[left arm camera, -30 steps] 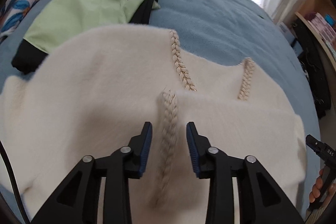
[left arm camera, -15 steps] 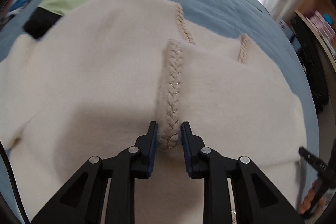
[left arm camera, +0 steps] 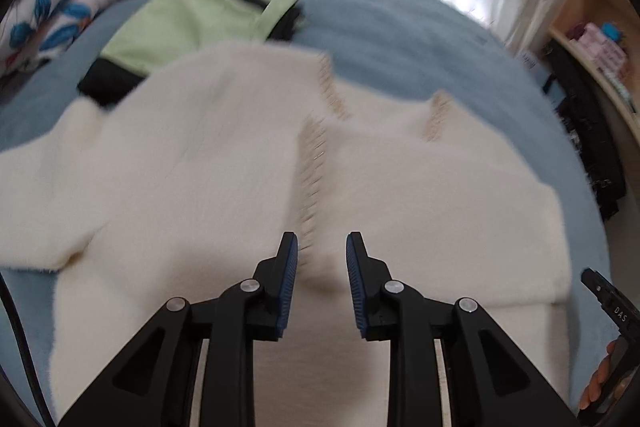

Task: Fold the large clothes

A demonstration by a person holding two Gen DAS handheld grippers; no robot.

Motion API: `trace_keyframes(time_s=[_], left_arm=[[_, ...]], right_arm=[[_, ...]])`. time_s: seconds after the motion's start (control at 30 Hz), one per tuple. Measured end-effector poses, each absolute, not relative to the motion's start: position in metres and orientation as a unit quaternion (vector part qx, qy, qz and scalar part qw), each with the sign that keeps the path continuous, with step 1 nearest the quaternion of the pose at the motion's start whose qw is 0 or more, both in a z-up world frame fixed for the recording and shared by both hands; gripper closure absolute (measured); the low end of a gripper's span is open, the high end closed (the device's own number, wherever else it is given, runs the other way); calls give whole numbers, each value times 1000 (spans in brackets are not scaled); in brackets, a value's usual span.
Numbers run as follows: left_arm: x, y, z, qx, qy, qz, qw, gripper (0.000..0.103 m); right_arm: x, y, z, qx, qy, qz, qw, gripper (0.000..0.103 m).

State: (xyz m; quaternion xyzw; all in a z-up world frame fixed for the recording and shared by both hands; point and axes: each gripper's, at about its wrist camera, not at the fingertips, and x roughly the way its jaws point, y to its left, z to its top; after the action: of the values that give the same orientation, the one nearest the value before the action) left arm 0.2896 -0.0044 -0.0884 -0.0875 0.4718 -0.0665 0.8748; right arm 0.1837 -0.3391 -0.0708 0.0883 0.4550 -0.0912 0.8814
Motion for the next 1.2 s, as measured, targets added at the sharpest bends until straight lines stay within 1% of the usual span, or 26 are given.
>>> trace_keyframes(time_s=[0.03,0.1,0.17,0.2,0.4,0.43,0.5,0.57,0.6,0.67,0.73,0.77,0.8,0.87,0.9,0.93,0.97,1.0,1.07,1.1,1.13,1.2], left_arm=[[288,-8,-83,-82,466,-72,878,74],[288,-21,-80,-77,461,-88,880,74],[293,-36,-82,-83,466,-104,875,74],[295,-40,-84,-86,471,-109,871,72],[329,-56,-122,-94,512,-77,850,71],[332,-57,-130,-92,518,-70,847,71],[342,-52,-139,-90,512,-68,851,65],[344,-45,-137,-69,502,-41,861,65],[346,-39,-136,-60,499,-31,864,65],[346,-27,-139,-76,500,-52,861,66],[344,-19,-139,-82,498,-68,861,72],[342,-19,-139,-78,497,-71,861,72],[341,-19,-138,-73,496,-73,862,72],[339,-21,-136,-60,493,-69,865,72],[338,-22,-135,-55,493,-68,866,72],[339,-23,-135,-52,493,-66,866,72],[337,-25,-133,-48,493,-63,866,72],[336,-26,-134,-46,493,-62,866,71],[332,-25,-131,-41,493,-61,867,70],[330,-25,-128,-39,492,-59,868,68],[332,-25,-128,-35,490,-55,869,63],[327,-24,-124,-30,488,-46,871,56]], right_arm=[[186,-331,-66,93,444,-80,888,56],[199,-307,-61,105,436,-39,893,56],[211,-285,-63,101,441,-6,892,56],[220,-272,-67,94,447,8,889,56],[264,-227,-114,67,503,48,860,56],[270,-227,-123,63,510,45,857,56],[276,-235,-130,56,501,30,863,59],[278,-248,-131,50,492,4,869,59],[277,-262,-129,45,486,-22,872,59],[274,-293,-129,39,480,-71,873,59],[265,-324,-130,58,475,-98,872,59],[259,-337,-128,81,473,-98,872,60],[255,-346,-127,92,472,-104,871,67],[246,-358,-124,107,470,-114,869,77],[240,-362,-122,107,468,-126,868,77],[237,-364,-121,95,471,-154,864,74],[234,-367,-121,88,472,-173,860,66],[229,-372,-121,100,472,-178,858,59],[222,-380,-121,131,474,-171,854,60],[220,-379,-120,139,473,-170,853,59],[217,-380,-118,143,471,-170,854,59],[211,-376,-115,143,468,-170,855,59]])
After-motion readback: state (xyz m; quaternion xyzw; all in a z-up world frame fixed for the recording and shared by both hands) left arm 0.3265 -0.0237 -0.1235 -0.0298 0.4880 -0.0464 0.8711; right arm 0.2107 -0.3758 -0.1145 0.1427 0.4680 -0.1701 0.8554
